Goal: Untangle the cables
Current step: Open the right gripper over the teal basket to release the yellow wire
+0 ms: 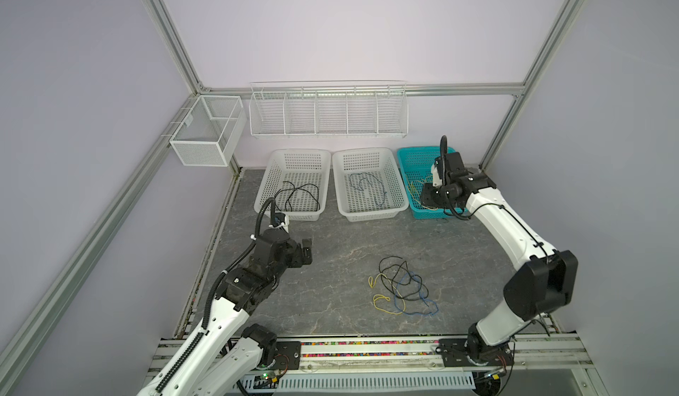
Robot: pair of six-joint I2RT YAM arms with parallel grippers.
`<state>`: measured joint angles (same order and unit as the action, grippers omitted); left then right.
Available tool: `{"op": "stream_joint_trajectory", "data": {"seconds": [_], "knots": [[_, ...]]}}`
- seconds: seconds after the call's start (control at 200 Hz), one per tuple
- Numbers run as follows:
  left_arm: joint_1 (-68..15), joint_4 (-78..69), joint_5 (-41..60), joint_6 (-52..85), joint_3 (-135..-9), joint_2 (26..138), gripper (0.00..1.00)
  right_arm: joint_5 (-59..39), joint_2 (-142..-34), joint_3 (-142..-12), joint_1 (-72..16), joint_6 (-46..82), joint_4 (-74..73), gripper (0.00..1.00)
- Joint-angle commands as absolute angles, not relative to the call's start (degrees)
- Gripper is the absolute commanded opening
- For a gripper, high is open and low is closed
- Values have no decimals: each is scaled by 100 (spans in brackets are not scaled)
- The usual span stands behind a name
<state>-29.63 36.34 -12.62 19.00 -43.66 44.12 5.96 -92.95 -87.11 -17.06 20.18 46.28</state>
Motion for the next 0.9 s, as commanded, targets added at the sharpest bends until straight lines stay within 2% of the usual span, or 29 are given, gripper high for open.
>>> {"op": "stream_joint_trajectory", "data": {"seconds": [0.0,0.59,0.895], "knots": [[-2953,3612,-1261,1872,-4280,4343,100,978,-9325,-8460,-1764,1730,4218,49],[-2953,3612,-1257,1872,-4271,4351,100,1458,-10691,-9396,-1784,1235,4564,45],[-2953,3604,-1266,1872,-4263,4184,100,1512,-11089,-9564,-1769,1210,4632,35]]}}
